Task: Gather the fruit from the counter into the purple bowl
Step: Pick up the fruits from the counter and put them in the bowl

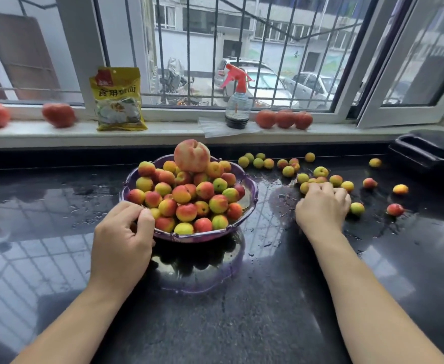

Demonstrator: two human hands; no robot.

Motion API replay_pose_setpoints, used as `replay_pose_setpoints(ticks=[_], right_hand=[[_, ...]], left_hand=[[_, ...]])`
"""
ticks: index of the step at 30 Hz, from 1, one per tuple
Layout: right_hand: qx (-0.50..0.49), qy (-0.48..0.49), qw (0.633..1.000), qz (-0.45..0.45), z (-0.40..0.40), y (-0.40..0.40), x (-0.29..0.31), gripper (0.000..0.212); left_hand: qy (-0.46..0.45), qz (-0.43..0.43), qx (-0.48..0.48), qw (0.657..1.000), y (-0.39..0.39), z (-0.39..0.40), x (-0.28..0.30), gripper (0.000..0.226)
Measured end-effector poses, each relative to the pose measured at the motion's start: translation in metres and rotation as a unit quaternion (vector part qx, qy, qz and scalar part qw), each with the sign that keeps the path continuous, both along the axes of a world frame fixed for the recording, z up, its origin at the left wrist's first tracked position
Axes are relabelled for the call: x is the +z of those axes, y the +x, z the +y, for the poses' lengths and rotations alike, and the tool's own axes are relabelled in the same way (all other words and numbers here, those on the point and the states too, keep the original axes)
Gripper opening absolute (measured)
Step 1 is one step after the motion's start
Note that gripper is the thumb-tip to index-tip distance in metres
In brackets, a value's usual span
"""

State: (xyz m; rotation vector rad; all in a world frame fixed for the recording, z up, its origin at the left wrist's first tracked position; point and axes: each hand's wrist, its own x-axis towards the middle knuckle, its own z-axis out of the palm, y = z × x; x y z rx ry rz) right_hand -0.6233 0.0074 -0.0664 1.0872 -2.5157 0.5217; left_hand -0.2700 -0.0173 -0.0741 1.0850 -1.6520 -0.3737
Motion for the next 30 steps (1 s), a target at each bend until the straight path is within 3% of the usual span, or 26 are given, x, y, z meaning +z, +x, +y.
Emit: replay_pose_setpoints(ticks=[10,12,14,16,18,20,24,28,30], right_hand=[[-0.035,-0.004,0.999,0.014,-0.005,-0.007,-0.012,0.024],[-0.011,-0.053,0.998,0.011,-0.005,-0.003,-0.004,0.021],[0.082,-0.187,0.978,-0.035,-0.001,0.01,0.017,0.022],[0.237,-0.3,0.914,-0.136,0.011,0.035,0.04,0.017],[0.354,-0.281,0.866,-0.213,0.021,0.066,0.054,0.014],[0.405,-0.205,0.861,-0.231,0.024,0.085,0.049,0.016],[0.41,-0.139,0.883,-0.184,0.018,0.092,0.036,0.014],[0.362,-0.231,0.877,-0.215,0.02,0.085,0.041,0.011],[0.285,-0.254,0.901,-0.207,0.019,0.072,0.042,0.012]], left_hand=[[-0.003,0.001,-0.003,1.0,0.002,-0.001,-0.002,0.041],[-0.003,0.003,-0.003,1.0,0.003,-0.001,-0.002,0.041],[-0.005,0.002,-0.001,1.0,0.002,-0.001,-0.002,0.041],[-0.007,0.005,-0.001,1.0,0.001,0.0,-0.002,0.04],[-0.006,0.008,0.003,1.0,-0.001,0.0,-0.001,0.04],[-0.002,0.008,0.005,1.0,-0.001,-0.001,-0.002,0.04],[-0.003,0.005,0.005,1.0,0.0,-0.001,-0.002,0.041],[-0.002,0.009,0.002,1.0,0.0,0.0,-0.001,0.041],[-0.003,0.007,0.002,1.0,0.0,0.0,-0.001,0.04]])
